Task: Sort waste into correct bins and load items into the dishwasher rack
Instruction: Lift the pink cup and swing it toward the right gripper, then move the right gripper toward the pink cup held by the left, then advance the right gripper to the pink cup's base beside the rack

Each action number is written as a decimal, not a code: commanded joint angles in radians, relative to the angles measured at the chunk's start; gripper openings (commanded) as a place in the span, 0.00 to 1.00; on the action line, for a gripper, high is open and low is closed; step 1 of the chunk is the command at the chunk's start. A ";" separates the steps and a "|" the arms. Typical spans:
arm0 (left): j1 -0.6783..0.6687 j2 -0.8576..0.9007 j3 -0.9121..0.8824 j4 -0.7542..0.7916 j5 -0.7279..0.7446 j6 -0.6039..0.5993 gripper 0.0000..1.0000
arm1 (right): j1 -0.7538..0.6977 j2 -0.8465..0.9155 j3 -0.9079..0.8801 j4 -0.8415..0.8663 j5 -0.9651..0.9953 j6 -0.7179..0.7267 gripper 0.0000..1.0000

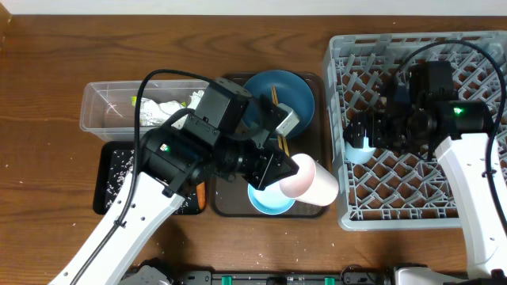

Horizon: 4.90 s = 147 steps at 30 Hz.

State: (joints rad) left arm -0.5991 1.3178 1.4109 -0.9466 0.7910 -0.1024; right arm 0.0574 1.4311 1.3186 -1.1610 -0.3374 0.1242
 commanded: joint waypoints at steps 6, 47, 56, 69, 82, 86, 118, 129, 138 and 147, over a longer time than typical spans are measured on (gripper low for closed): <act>0.001 -0.093 0.003 0.000 0.036 0.019 0.06 | -0.100 -0.159 0.010 -0.151 -0.406 -0.333 0.92; 0.066 0.029 0.003 0.211 0.556 -0.086 0.09 | -0.135 -0.595 0.009 -0.401 -0.802 -0.893 0.99; 0.066 0.030 0.003 0.224 0.590 -0.086 0.09 | -0.135 -0.591 0.009 -0.364 -0.839 -0.893 0.99; 0.065 0.030 0.003 0.246 0.642 -0.074 0.09 | -0.135 -0.581 0.008 -0.339 -0.931 -0.892 0.99; 0.065 0.030 0.003 0.253 0.642 -0.074 0.09 | -0.135 -0.575 0.008 -0.288 -0.946 -0.892 0.99; 0.065 0.030 0.003 0.253 0.642 -0.074 0.09 | -0.135 -0.555 0.008 -0.286 -0.955 -0.892 0.99; 0.065 0.030 0.003 0.276 0.641 -0.063 0.09 | -0.135 -0.518 0.007 -0.350 -1.056 -0.888 0.93; 0.065 0.030 0.003 0.276 0.640 -0.063 0.09 | -0.135 -0.476 0.007 -0.336 -1.051 -0.888 0.93; 0.065 0.030 0.003 0.279 0.637 -0.063 0.09 | -0.135 -0.460 0.007 -0.351 -1.085 -0.888 0.93; 0.065 0.030 0.003 0.279 0.638 -0.051 0.09 | -0.135 -0.460 0.006 -0.359 -1.077 -0.889 0.93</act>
State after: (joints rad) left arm -0.5320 1.3468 1.4105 -0.6724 1.4075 -0.1783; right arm -0.0681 0.9707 1.3197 -1.5200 -1.3842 -0.7567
